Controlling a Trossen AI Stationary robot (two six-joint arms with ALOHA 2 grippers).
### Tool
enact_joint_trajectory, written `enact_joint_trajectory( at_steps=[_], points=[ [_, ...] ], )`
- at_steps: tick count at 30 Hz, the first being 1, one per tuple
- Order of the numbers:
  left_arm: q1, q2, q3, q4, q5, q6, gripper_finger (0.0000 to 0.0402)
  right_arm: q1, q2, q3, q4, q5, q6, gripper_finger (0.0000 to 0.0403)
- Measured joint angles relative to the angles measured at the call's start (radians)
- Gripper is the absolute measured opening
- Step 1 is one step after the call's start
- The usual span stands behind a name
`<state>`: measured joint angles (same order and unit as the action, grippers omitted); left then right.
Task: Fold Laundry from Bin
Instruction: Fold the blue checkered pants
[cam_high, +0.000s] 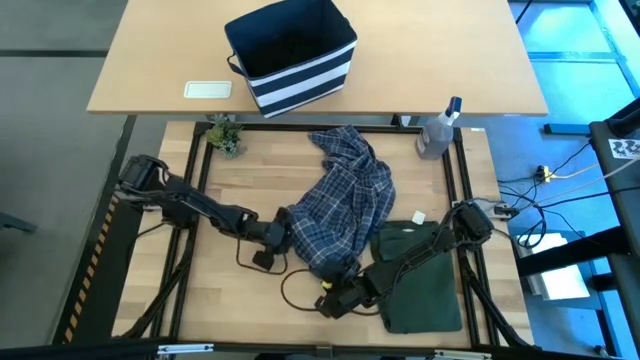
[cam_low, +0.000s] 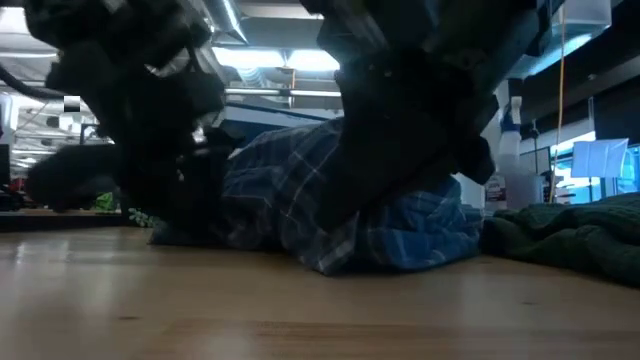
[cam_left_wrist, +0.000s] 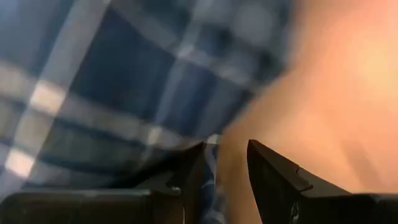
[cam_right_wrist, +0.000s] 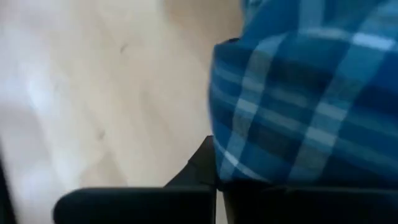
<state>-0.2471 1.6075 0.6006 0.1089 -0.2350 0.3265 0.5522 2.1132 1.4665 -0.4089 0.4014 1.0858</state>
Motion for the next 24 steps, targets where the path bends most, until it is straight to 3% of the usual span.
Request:
enact_joint_trajectory(
  at_steps=[4, 11, 16, 21, 24],
  points=[
    [0.049, 0.009, 0.003, -0.028, -0.031, 0.001, 0.0118, 0.003, -0.001, 0.022, -0.024, -0.155, -0.056, 0.0002],
    [0.108, 0.001, 0.002, -0.052, -0.033, 0.023, 0.0118, 0.004, -0.001, 0.084, -0.215, -0.320, -0.070, 0.0002],
    [0.116, 0.001, 0.002, -0.066, -0.036, 0.020, 0.0118, 0.004, -0.001, 0.124, -0.324, -0.358, -0.074, 0.0002],
    [0.081, -0.013, 0.003, -0.078, -0.002, 0.009, 0.0118, 0.002, -0.001, 0.125, -0.253, -0.346, -0.094, 0.0009],
    [0.034, -0.055, 0.002, -0.097, 0.045, -0.024, 0.0118, 0.004, -0.001, 0.125, -0.179, -0.352, -0.139, 0.0043]
  ],
)
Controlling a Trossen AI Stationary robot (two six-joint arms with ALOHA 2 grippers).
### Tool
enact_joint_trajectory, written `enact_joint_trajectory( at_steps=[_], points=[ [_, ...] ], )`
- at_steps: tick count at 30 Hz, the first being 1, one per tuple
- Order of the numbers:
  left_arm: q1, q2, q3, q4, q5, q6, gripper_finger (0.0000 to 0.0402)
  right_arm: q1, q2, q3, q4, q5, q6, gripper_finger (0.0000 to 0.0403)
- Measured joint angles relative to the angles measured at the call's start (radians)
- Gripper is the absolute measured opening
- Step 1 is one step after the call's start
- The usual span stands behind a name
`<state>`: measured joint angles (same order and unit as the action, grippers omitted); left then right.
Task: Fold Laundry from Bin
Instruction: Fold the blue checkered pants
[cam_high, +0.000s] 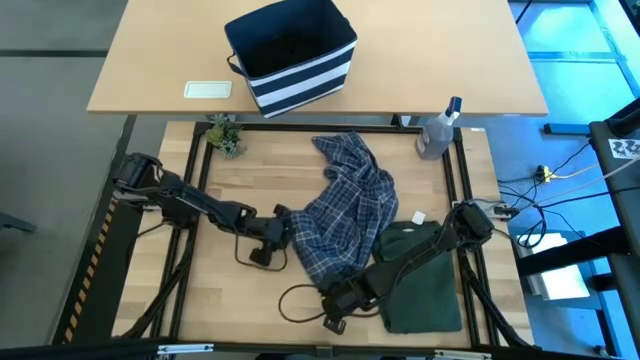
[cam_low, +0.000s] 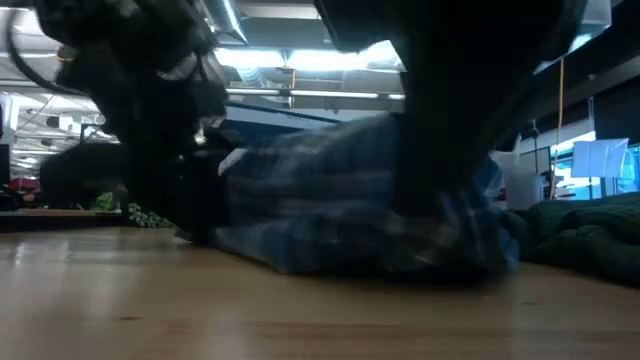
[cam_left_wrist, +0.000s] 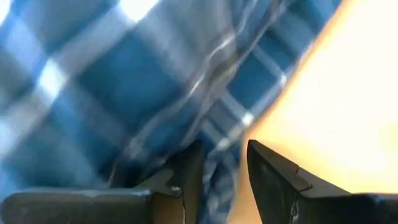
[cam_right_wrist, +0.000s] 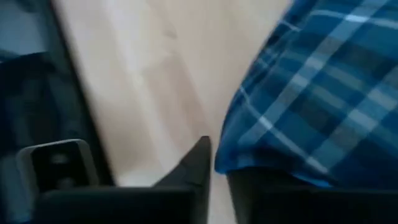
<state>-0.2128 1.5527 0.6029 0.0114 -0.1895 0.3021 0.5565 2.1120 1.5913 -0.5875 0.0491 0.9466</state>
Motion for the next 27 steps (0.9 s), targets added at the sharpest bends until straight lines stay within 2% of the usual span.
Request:
enact_joint_trajectory(
  at_steps=[4, 9, 13, 17, 20, 22, 27],
  points=[
    [-0.073, -0.097, 0.000, -0.085, 0.004, -0.044, 0.0118, 0.002, -0.005, 0.000, 0.092, -0.003, -0.068, 0.0113],
    [-0.154, -0.246, 0.000, -0.260, -0.019, -0.139, 0.0118, 0.001, -0.018, 0.000, 0.108, -0.026, -0.117, 0.0192],
    [-0.206, -0.358, 0.000, -0.336, -0.031, -0.204, 0.0118, 0.000, -0.033, 0.000, 0.106, -0.034, -0.156, 0.0223],
    [-0.244, -0.452, 0.000, -0.270, -0.070, -0.196, 0.0118, 0.000, -0.066, 0.000, 0.088, -0.036, -0.198, 0.0228],
    [-0.252, -0.479, 0.002, -0.165, -0.114, -0.142, 0.0118, 0.000, -0.105, 0.000, 0.065, 0.029, -0.230, 0.0229],
    [-0.243, -0.475, 0.002, -0.112, -0.122, -0.107, 0.0118, 0.000, -0.139, 0.000, 0.016, 0.114, -0.245, 0.0229],
    [-0.185, -0.387, 0.000, 0.000, -0.066, -0.058, 0.0118, -0.001, -0.221, 0.000, -0.179, 0.445, -0.238, 0.0218]
  ],
)
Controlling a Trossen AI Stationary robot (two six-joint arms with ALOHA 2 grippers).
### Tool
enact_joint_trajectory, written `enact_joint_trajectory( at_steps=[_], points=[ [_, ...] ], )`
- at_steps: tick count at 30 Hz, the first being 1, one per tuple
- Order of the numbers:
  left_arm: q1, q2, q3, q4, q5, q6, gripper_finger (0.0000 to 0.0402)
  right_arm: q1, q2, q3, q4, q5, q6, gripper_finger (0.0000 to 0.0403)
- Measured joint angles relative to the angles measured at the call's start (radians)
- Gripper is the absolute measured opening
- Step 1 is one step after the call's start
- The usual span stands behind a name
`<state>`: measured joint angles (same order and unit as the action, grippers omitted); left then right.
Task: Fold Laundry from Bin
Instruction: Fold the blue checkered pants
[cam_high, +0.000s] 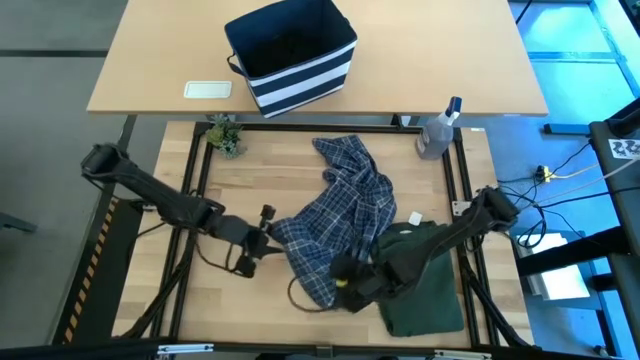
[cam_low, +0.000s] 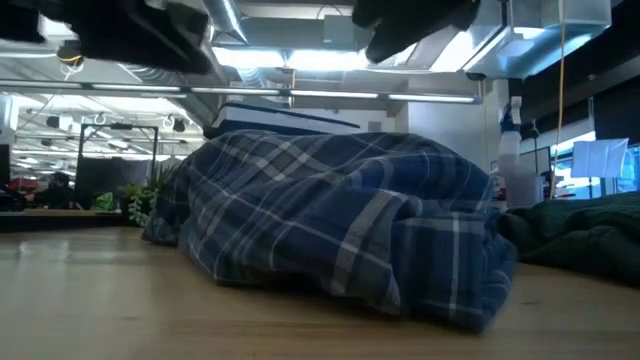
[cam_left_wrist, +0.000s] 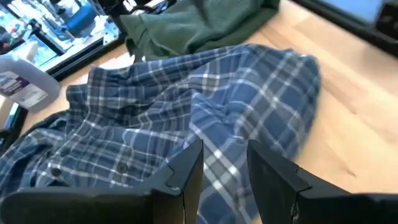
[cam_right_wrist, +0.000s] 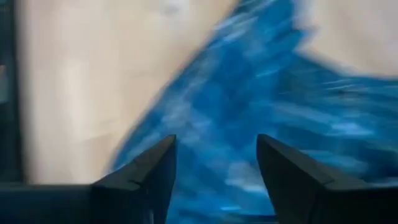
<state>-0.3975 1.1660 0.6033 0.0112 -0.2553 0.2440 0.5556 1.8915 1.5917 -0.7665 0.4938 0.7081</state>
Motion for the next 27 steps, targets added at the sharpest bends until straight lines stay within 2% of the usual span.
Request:
enact_joint_trajectory(
  at_steps=[2, 4, 8, 13, 15, 20, 23, 27],
  points=[
    [0.026, 0.043, 0.000, 0.058, 0.027, 0.003, 0.0118, -0.005, -0.025, 0.000, -0.089, 0.101, 0.031, 0.0204],
    [0.048, 0.089, 0.000, 0.111, 0.068, 0.003, 0.0118, -0.028, -0.036, 0.000, -0.176, 0.149, 0.084, 0.0186],
    [0.082, 0.186, 0.000, 0.224, 0.117, 0.021, 0.0118, -0.103, -0.035, -0.013, -0.294, 0.127, 0.149, 0.0134],
    [0.114, 0.283, 0.000, 0.335, 0.165, 0.022, 0.0118, -0.197, -0.035, -0.080, -0.285, 0.051, 0.111, 0.0036],
    [0.124, 0.312, 0.001, 0.347, 0.191, 0.022, 0.0118, -0.232, -0.035, -0.114, -0.262, 0.025, 0.084, 0.0010],
    [0.150, 0.379, 0.001, 0.295, 0.199, -0.009, 0.0118, -0.309, -0.035, -0.224, -0.154, -0.044, 0.024, 0.0020],
    [0.162, 0.416, 0.001, 0.222, 0.202, -0.042, 0.0118, -0.352, -0.035, -0.305, -0.066, -0.075, -0.004, 0.0006],
    [0.175, 0.451, 0.002, 0.073, 0.273, -0.085, 0.0118, -0.416, -0.035, -0.399, 0.010, -0.092, -0.001, 0.0008]
  ],
)
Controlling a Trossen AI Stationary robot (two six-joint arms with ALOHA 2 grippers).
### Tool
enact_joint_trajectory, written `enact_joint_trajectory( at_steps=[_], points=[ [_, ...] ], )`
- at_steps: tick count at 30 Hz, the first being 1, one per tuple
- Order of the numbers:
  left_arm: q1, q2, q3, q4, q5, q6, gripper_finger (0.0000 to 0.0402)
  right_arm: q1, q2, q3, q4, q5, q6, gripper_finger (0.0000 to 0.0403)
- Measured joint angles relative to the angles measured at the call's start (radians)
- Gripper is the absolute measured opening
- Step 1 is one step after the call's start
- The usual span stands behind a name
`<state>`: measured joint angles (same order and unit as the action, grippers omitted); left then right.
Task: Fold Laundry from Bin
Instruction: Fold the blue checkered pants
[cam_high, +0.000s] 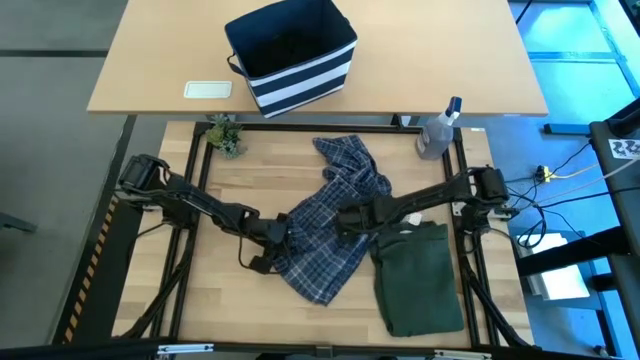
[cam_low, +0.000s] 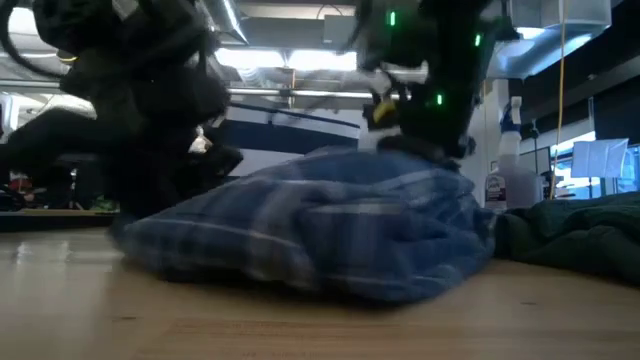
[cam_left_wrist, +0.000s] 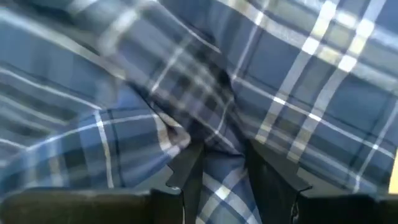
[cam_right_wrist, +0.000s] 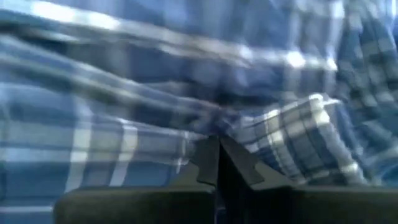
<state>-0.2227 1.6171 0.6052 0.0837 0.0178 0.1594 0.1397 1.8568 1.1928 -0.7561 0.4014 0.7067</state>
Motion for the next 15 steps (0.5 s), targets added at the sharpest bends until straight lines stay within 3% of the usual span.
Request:
enact_joint_trajectory(
  at_steps=[7, 15],
  points=[
    [-0.020, -0.021, 0.011, -0.250, 0.036, -0.098, 0.0118, -0.076, 0.000, -0.058, 0.199, -0.122, -0.046, 0.0004],
    [-0.093, -0.147, -0.003, -0.506, 0.199, -0.236, 0.0095, -0.042, 0.026, -0.057, 0.480, -0.417, -0.186, 0.0002]
  ],
)
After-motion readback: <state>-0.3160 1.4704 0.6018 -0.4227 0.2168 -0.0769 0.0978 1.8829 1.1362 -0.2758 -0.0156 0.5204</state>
